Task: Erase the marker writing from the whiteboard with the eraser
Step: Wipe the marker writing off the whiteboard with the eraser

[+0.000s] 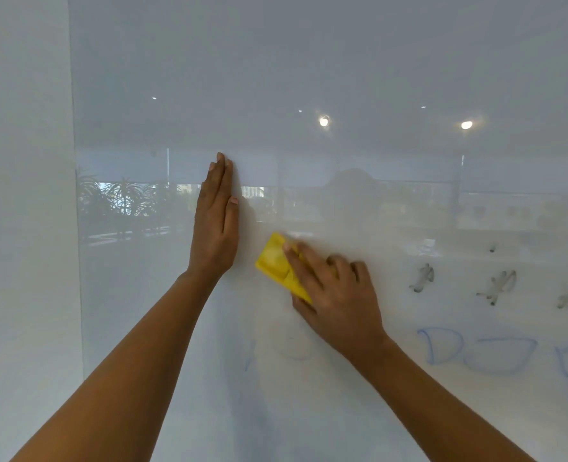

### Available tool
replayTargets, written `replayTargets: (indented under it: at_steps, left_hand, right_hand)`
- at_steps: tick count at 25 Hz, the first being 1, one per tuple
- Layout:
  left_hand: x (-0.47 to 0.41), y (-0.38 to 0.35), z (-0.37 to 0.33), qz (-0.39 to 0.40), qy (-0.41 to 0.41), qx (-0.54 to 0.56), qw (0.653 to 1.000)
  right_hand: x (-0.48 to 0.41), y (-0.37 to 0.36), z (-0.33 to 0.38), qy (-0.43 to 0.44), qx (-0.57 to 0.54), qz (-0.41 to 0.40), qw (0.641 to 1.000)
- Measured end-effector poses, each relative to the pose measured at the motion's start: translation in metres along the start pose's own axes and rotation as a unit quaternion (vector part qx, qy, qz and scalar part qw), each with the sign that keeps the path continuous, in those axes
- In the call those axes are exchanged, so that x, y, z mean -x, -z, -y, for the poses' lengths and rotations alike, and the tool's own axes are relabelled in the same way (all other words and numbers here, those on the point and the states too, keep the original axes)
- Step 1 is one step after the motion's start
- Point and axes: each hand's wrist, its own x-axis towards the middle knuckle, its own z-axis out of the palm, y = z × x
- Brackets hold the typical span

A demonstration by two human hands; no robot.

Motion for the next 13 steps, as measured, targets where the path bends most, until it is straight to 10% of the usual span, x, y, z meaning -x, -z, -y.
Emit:
replayTargets:
  at_steps: [3,8,13]
  left_hand:
    - [0.001,-0.004,-0.001,-0.016,0.0,-0.008,1.0]
    - [0.007,-0.004,-0.002,-0.005,-0.011,-0.038,0.999]
    - [0.007,0.001,0.0,0.013,-0.02,-0.055,0.998]
  right_hand:
    - [-0.005,-0.006,0.025,-0.058,0.013,-0.003,0.998]
    - [0.094,-0.008,0.091,0.181,-0.033,0.091,0.979]
    - [0.09,0.006,0.053,0.197,-0.072,0.061,0.976]
